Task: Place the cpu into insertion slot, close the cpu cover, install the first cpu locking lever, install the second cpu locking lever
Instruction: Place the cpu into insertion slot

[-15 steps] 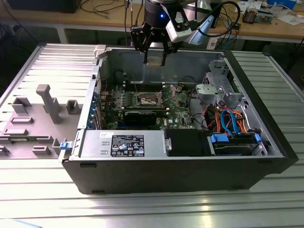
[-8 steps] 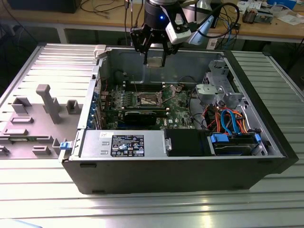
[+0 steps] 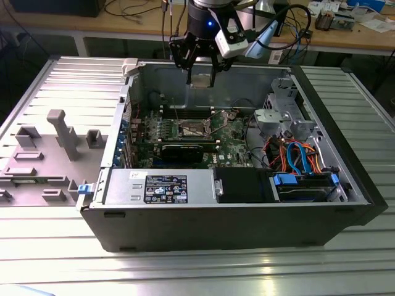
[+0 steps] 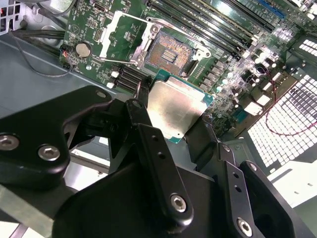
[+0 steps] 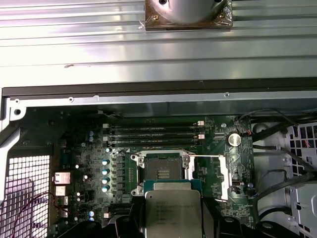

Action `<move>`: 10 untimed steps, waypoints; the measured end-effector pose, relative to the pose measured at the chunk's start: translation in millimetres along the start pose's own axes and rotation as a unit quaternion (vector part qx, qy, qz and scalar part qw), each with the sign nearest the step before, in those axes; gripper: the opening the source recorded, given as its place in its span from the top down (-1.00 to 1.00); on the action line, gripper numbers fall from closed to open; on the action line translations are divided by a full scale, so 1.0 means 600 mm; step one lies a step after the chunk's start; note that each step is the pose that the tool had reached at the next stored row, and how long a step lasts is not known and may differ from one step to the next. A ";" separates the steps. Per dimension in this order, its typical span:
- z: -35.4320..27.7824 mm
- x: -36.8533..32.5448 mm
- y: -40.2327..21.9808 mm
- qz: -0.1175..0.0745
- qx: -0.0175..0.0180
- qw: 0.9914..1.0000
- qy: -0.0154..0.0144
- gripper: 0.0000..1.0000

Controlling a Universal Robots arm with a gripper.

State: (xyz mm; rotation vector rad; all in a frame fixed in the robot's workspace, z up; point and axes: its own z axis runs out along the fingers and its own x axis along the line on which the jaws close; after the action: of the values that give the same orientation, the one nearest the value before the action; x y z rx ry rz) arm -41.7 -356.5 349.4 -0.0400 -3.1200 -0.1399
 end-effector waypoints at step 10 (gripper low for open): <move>0.004 0.004 0.000 0.000 0.000 1.000 0.000 -0.09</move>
State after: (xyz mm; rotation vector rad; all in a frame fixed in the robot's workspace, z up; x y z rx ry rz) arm -43.9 -356.5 346.9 -0.0399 -3.1200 -0.1400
